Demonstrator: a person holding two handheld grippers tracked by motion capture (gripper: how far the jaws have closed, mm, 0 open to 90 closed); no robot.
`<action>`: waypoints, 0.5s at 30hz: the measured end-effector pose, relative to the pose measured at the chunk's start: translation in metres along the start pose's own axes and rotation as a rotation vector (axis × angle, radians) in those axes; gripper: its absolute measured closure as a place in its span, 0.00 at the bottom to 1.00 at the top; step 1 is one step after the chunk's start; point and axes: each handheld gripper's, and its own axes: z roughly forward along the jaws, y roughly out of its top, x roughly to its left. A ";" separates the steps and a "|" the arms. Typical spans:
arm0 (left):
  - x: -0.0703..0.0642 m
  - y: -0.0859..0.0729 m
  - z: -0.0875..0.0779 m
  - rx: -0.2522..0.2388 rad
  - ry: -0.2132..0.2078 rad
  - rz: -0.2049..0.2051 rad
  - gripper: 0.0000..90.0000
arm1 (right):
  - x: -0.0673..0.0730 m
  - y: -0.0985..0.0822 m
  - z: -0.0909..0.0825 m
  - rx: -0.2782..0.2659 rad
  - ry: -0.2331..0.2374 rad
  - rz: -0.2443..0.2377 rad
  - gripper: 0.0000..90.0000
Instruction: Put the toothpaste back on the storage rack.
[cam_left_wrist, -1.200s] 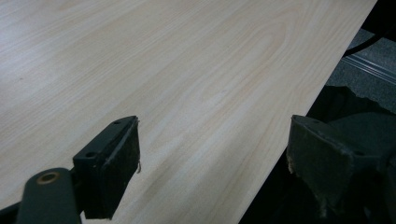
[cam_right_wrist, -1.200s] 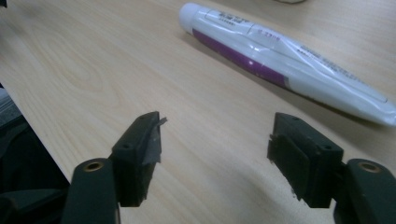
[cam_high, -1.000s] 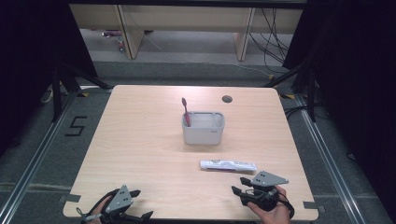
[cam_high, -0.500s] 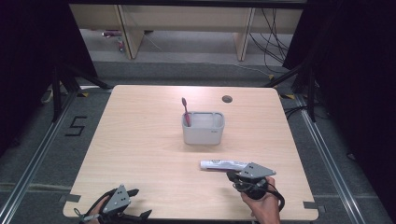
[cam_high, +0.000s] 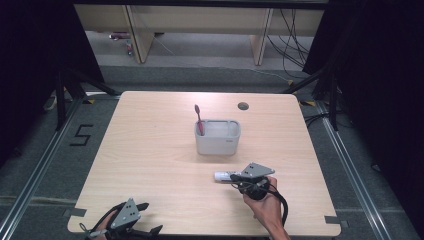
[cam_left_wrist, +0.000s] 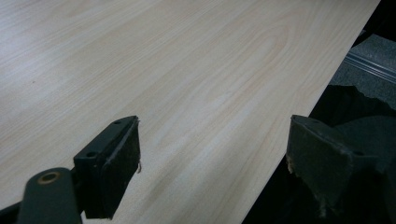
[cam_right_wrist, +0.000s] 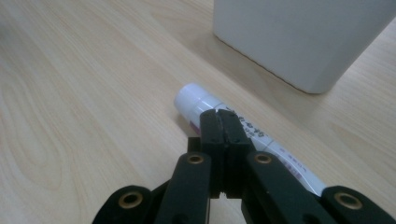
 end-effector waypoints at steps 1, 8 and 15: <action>0.001 0.000 0.000 0.005 0.000 0.007 0.19 | -0.001 0.001 0.002 0.001 0.004 -0.003 1.00; 0.003 -0.001 0.000 0.021 0.006 0.026 0.19 | 0.000 0.015 0.016 0.005 0.002 0.016 1.00; 0.003 -0.001 0.000 0.017 0.013 0.017 0.19 | -0.002 0.025 0.034 0.040 -0.005 0.019 1.00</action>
